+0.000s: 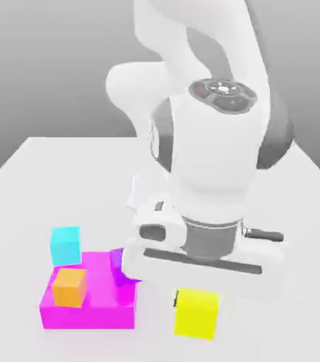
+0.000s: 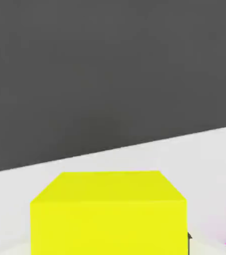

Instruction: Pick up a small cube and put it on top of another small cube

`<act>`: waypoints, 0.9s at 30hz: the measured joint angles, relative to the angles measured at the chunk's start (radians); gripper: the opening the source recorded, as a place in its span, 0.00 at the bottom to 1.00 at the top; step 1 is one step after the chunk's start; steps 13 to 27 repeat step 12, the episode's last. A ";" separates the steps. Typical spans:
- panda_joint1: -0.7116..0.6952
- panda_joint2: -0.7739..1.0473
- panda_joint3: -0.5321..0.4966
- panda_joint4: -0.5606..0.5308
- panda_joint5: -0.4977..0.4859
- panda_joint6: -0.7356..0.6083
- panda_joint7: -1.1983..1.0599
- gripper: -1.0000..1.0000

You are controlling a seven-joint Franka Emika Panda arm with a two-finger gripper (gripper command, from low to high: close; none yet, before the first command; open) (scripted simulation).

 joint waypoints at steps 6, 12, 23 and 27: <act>-0.194 -0.153 -0.106 -0.193 0.056 0.047 -0.063 0.00; -0.179 -0.066 -0.119 -0.215 0.072 0.156 -0.076 1.00; -0.179 -0.066 -0.119 -0.215 0.072 0.156 -0.076 1.00; -0.179 -0.066 -0.119 -0.215 0.072 0.156 -0.076 1.00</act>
